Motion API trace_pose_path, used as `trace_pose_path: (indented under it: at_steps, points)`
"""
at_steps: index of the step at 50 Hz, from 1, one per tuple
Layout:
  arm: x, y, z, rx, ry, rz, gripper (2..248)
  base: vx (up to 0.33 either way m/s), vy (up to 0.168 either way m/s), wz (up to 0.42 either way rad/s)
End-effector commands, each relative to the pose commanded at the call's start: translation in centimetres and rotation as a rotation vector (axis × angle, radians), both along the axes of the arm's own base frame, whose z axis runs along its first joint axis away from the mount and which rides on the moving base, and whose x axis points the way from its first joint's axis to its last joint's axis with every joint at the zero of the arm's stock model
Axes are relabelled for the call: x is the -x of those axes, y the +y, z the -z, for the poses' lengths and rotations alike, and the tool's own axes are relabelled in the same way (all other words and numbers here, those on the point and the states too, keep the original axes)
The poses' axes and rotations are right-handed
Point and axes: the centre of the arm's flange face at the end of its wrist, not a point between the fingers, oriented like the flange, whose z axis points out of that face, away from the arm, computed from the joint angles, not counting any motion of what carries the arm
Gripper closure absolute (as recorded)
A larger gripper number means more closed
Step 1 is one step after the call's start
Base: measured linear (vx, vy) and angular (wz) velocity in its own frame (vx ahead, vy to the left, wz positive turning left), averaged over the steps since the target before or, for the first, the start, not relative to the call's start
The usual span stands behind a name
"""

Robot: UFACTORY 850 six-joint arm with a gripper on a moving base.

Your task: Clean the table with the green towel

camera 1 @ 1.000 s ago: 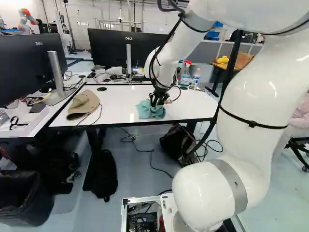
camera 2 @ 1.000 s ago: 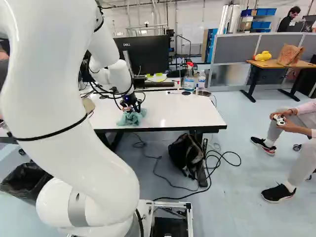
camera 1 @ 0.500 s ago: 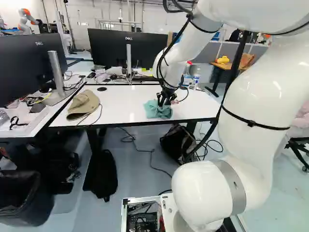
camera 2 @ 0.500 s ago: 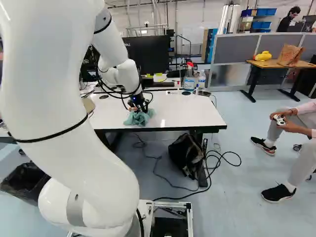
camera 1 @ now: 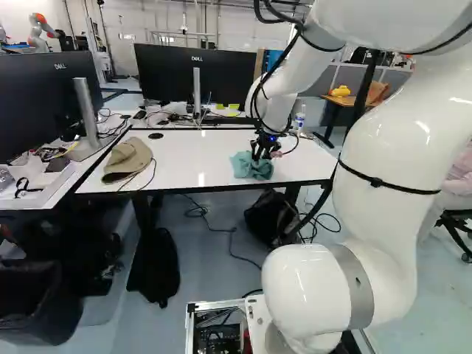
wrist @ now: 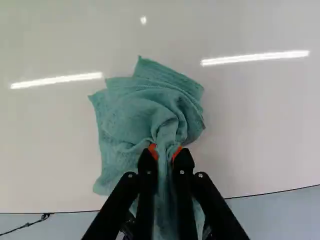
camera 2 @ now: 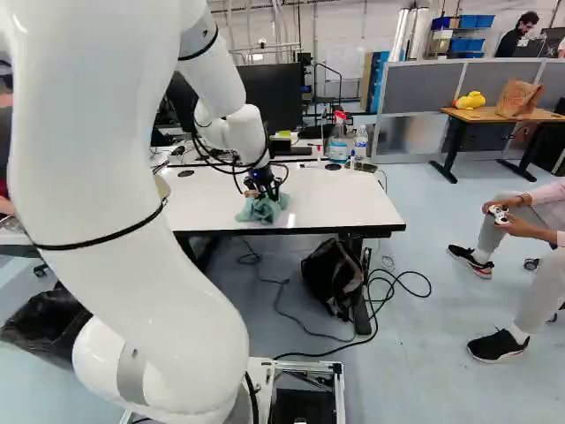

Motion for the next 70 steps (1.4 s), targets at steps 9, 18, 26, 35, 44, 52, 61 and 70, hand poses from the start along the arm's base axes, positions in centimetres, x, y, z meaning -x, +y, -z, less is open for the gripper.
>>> trace_pose_path:
  at_steps: [9, 18, 26, 35, 44, 52, 61, 70]
  points:
    - [-1.4, -1.1, 0.0, 0.0, -0.006, 0.019, 204, 0.0, 0.0, 0.0]
    - [-3.1, -1.1, 0.0, 0.001, -0.013, 0.017, 204, 0.0, 0.0, 0.0]
    - [-4.5, -0.5, 0.0, 0.001, -0.019, 0.002, 204, 0.0, 0.0, 0.0]
    - [-5.6, 0.8, 0.0, 0.002, -0.024, -0.024, 204, 0.0, 0.0, 0.0]
    - [-6.0, 2.5, 0.0, 0.001, -0.026, -0.054, 204, 0.0, 0.0, 0.0]
    - [-6.2, 4.0, 0.0, 0.001, -0.027, -0.081, 204, 0.0, 0.0, 0.0]
    - [-6.4, 5.7, 0.0, 0.001, -0.028, -0.113, 204, 0.0, 0.0, 0.0]
    - [-6.4, 7.4, 0.0, 0.0, -0.029, -0.144, 204, 0.0, 0.0, 0.0]
